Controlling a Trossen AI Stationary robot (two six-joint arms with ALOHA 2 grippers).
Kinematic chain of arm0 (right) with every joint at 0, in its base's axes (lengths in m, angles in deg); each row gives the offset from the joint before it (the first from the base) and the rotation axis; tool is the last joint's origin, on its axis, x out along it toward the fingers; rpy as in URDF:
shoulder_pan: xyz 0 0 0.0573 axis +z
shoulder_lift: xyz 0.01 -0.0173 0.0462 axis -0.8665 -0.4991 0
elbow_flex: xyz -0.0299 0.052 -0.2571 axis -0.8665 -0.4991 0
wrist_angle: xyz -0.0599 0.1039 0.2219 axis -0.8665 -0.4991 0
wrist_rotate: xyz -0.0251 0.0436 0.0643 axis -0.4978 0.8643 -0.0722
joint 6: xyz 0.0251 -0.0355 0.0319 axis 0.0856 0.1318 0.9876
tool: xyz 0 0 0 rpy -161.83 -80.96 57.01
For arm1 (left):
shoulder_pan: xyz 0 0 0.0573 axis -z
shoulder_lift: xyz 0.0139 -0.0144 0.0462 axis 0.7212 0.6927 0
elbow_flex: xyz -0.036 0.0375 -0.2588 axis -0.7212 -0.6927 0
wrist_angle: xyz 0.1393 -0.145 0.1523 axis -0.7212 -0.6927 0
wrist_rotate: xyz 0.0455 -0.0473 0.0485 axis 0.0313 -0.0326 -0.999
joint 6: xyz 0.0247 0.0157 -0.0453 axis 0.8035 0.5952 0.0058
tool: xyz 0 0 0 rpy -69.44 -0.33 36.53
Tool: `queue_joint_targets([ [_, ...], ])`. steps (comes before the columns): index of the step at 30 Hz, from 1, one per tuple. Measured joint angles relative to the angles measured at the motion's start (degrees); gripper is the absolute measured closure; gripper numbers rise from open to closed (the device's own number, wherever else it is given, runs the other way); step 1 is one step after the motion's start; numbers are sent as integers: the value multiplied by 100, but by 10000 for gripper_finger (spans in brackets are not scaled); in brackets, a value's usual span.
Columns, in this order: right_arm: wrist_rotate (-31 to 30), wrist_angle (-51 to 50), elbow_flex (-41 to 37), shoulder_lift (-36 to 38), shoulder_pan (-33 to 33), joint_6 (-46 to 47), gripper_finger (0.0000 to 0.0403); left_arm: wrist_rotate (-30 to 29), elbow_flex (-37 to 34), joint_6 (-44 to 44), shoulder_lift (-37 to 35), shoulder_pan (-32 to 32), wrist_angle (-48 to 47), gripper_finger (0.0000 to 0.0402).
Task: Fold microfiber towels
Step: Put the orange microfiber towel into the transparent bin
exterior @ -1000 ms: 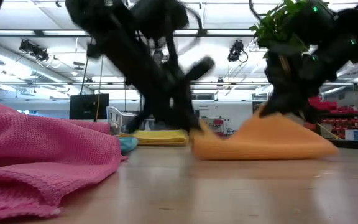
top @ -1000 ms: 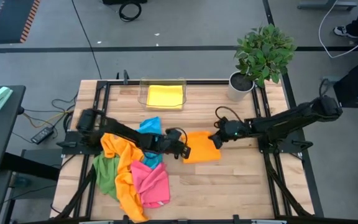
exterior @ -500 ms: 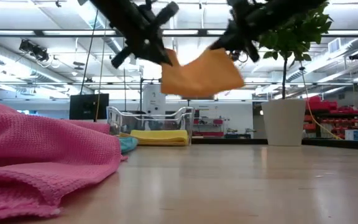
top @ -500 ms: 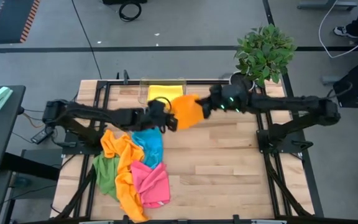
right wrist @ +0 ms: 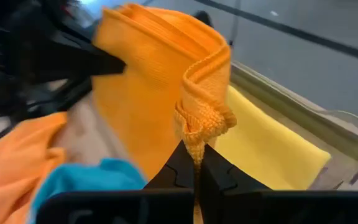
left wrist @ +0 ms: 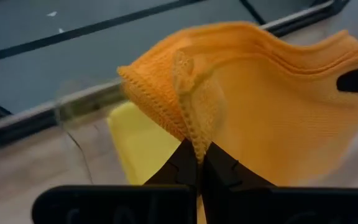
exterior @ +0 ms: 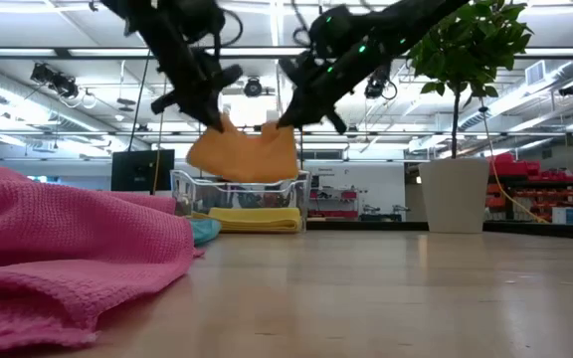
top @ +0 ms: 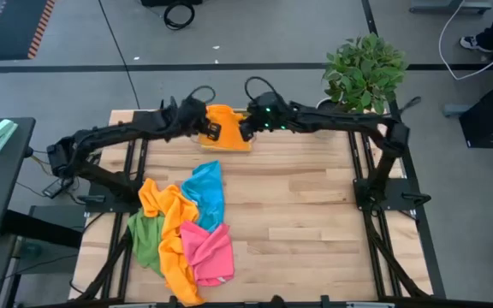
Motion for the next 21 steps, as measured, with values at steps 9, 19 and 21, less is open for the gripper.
queue_joint_targets([
  [9,-39,-231,780,-1019,-349,416,400,1327,-142,1105,521,-1226,-36,393],
  [19,-83,-521,958,-1505,-591,492,400,1531,-162,1442,1375,-1210,350,393],
  [21,-220,-504,960,-1501,-638,439,400,1517,-162,1453,1448,-1203,414,393],
])
